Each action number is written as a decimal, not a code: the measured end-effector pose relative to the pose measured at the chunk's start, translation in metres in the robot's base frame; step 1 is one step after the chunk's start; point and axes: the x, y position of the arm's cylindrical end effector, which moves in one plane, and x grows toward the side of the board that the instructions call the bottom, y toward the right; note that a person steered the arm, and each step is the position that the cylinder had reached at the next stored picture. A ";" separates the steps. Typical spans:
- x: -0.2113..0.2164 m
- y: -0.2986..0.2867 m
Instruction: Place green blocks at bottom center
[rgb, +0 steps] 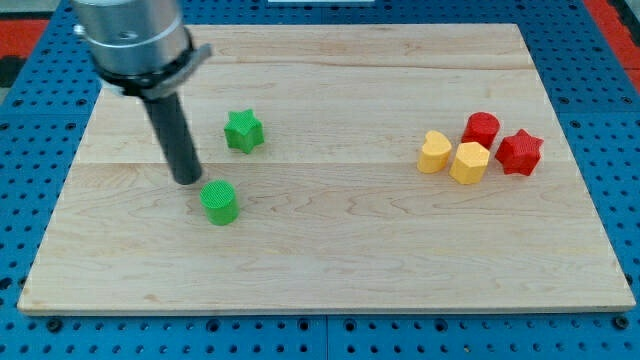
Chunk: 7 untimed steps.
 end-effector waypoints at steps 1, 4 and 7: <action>0.030 0.051; 0.037 0.128; 0.076 0.149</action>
